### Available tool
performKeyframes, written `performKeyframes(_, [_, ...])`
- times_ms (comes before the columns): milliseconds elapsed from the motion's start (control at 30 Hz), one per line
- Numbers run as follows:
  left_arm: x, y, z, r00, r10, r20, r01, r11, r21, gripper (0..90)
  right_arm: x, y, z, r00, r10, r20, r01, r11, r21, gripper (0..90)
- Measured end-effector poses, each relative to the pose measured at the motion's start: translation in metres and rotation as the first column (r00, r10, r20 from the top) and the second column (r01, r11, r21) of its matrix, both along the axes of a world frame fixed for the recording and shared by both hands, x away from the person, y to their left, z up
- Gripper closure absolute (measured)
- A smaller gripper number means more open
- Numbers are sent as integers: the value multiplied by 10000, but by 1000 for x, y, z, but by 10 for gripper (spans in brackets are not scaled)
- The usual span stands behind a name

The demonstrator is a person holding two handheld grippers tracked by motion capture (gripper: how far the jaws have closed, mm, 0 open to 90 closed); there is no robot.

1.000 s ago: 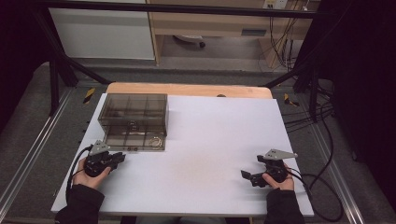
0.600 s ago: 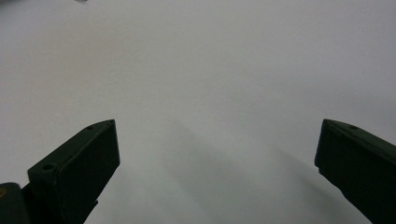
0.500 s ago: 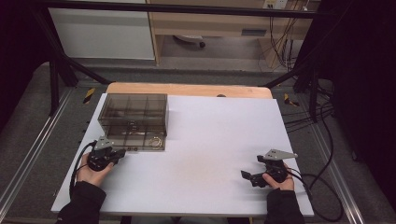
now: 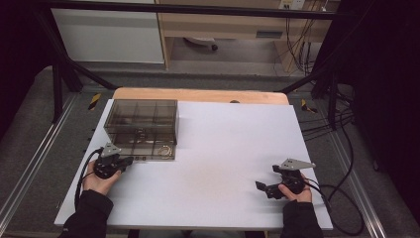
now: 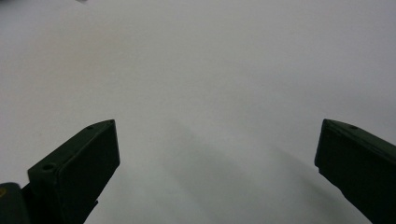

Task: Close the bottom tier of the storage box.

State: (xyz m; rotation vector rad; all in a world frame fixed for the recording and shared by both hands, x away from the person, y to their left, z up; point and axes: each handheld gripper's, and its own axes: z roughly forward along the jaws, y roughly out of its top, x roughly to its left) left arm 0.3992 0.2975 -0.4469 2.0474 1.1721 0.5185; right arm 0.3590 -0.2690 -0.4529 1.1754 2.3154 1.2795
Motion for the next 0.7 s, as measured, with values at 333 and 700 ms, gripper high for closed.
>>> performKeyframes(333, [3, -1, -1, 10000, 36, 91, -37, 10000, 8, 898, 0, 0, 0, 10000, 11, -17, -11, 10000, -17, 5])
performKeyframes(700, [6, -1, -1, 9999, 67, 94, -66, 10000, -42, 898, 0, 0, 0, 10000, 4, -11, -4, 10000, -17, 6])
